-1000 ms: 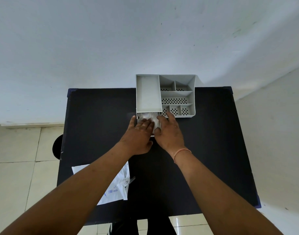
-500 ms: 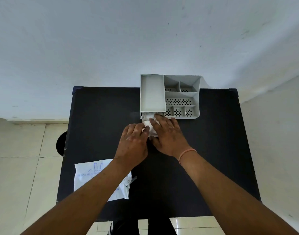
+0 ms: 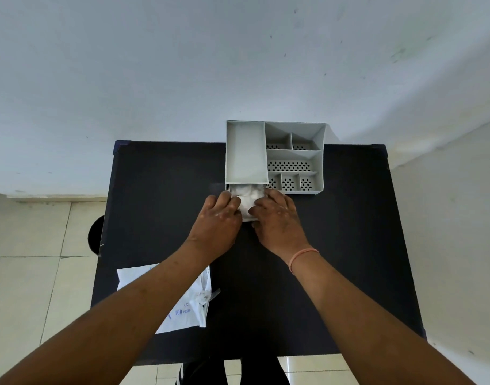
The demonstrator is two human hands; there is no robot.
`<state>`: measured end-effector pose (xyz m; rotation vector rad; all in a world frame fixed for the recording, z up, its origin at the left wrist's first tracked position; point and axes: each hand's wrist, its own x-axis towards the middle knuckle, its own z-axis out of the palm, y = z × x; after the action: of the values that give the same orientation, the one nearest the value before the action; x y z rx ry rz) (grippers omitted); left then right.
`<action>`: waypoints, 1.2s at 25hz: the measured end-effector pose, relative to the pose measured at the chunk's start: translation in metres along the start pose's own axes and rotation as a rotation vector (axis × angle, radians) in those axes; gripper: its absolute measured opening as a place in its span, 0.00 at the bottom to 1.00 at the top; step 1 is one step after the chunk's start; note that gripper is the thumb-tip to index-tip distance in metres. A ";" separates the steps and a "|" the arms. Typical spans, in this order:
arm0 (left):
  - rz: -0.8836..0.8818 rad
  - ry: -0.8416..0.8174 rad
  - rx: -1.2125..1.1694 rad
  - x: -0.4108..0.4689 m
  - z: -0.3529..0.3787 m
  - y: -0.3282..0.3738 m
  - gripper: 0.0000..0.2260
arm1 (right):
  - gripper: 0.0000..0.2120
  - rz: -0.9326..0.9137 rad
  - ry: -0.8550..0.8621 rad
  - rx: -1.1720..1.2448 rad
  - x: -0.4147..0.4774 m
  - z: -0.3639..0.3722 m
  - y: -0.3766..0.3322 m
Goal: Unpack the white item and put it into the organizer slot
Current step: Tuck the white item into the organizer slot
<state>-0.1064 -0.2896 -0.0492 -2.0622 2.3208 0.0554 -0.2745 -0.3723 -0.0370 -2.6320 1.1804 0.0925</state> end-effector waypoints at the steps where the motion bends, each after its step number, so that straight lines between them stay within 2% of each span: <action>1: 0.020 -0.012 0.026 0.003 0.000 0.000 0.07 | 0.10 -0.006 -0.012 -0.004 0.001 0.000 0.000; 5: 0.042 -0.064 0.078 0.006 -0.003 -0.001 0.07 | 0.10 0.003 0.036 0.055 0.000 -0.001 0.002; 8: -0.020 -0.060 0.061 0.013 -0.003 -0.007 0.09 | 0.12 0.046 0.112 0.121 0.005 0.000 0.008; 12: -0.109 -0.084 0.052 0.023 -0.005 -0.004 0.18 | 0.10 0.036 0.071 0.158 0.016 0.000 0.012; 16: -0.127 -0.055 0.009 0.017 -0.005 0.000 0.09 | 0.09 0.010 0.069 0.150 0.015 0.003 0.011; 22: -0.163 0.129 -0.048 0.004 -0.002 -0.001 0.12 | 0.10 0.048 0.129 0.224 0.013 -0.003 0.012; 26: -0.139 0.056 -0.051 0.015 -0.001 -0.007 0.07 | 0.09 0.095 0.131 0.262 0.018 -0.004 0.011; 30: -0.165 0.007 -0.078 0.030 -0.006 -0.010 0.11 | 0.07 0.175 0.150 0.265 0.025 -0.006 0.012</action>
<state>-0.0997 -0.3212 -0.0443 -2.2859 2.1766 0.1358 -0.2670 -0.3999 -0.0378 -2.3362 1.3660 -0.2183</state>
